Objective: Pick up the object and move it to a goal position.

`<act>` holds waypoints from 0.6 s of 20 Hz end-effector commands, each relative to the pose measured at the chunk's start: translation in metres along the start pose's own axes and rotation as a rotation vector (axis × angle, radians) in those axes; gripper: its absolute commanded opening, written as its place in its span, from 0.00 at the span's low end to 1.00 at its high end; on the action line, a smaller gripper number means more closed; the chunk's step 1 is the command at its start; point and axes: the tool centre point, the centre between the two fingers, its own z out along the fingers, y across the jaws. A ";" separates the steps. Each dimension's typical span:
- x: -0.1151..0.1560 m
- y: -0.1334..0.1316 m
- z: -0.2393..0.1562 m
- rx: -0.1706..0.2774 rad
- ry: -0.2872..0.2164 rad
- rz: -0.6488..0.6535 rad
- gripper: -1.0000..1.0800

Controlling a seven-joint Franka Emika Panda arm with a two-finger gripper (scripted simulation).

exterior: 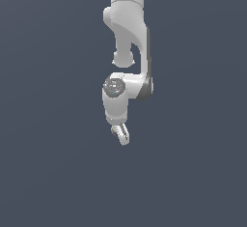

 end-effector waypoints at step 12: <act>0.002 0.079 -0.058 0.003 -0.002 0.000 0.00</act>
